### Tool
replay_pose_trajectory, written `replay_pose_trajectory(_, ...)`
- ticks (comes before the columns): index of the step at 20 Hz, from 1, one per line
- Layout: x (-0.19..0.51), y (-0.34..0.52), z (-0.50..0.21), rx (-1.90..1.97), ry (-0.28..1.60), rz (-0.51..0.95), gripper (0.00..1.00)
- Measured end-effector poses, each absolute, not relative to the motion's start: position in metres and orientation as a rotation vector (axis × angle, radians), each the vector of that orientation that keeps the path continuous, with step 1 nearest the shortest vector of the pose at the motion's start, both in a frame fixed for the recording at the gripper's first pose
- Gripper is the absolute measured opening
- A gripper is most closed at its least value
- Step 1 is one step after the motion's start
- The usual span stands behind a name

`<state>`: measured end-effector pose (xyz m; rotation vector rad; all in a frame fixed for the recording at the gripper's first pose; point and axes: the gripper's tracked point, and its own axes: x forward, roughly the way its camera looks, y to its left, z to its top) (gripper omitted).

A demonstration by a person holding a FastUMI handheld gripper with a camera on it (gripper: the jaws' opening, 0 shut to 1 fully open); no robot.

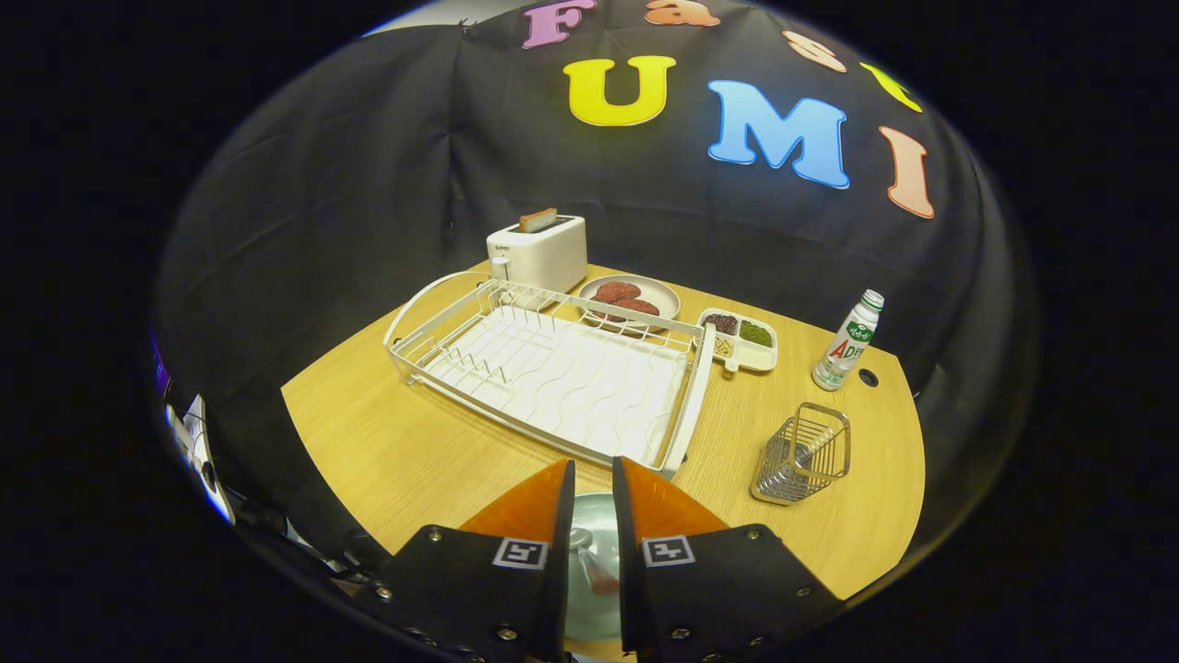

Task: Take the plate from the dish rack, then take the spoon from the basket and place it into the plate.

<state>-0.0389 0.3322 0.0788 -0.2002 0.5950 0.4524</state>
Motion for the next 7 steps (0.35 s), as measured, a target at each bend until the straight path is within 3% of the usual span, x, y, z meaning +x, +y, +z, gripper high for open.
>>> replay_pose_trajectory(2,-0.037,0.321,0.088,-0.197,0.575,0.432,0.38)
replay_pose_trajectory(7,-0.027,0.270,0.136,-0.165,0.425,0.296,0.39)
